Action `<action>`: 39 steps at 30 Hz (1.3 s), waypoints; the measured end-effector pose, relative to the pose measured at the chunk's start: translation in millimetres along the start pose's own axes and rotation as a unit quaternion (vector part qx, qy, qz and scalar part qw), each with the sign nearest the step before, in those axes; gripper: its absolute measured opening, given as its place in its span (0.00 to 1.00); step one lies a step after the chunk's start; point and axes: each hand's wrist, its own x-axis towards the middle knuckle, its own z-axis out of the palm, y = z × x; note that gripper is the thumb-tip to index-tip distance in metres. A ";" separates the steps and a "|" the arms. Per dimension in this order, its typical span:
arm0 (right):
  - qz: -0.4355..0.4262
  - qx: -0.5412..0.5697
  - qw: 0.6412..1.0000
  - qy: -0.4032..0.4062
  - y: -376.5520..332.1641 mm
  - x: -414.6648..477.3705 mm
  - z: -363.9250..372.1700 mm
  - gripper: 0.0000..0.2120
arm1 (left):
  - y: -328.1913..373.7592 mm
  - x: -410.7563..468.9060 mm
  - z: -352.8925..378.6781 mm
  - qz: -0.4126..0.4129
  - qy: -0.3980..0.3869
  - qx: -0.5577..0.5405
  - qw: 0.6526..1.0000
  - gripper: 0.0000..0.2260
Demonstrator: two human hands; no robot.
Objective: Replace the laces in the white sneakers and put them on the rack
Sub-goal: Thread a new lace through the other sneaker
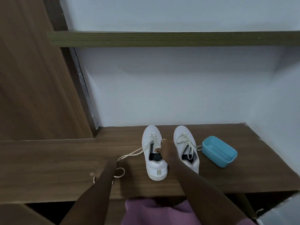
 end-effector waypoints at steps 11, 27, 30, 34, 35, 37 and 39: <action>-0.001 -0.002 1.000 -0.005 1.4 3.2 1.3 0.23 | 56.6 -48.9 15.5 0.101 0.009 0.024 0.994 0.11; -0.033 -0.026 0.998 -0.036 1.1 7.7 -6.2 0.26 | 91.9 -37.3 44.1 -0.057 -0.137 -0.471 0.870 0.11; -0.034 -0.020 0.999 -0.038 1.5 6.3 -10.3 0.24 | 99.6 -36.3 50.4 -0.033 -0.153 -0.513 0.844 0.06; -0.025 -0.008 0.999 -0.038 2.0 6.1 -10.5 0.25 | 101.5 -33.3 48.9 0.002 -0.109 -0.551 0.827 0.08; -0.025 -0.009 0.999 -0.042 2.6 5.7 -10.9 0.25 | 98.6 -31.7 46.1 0.006 -0.110 -0.567 0.816 0.09; -0.027 -0.008 0.999 -0.047 2.0 3.8 -12.0 0.25 | 90.1 -28.7 37.7 0.003 -0.083 -0.591 0.802 0.09; -0.027 -0.004 0.998 -0.049 1.3 2.8 -13.5 0.25 | 81.6 -26.3 29.7 -0.010 -0.015 -0.586 0.810 0.07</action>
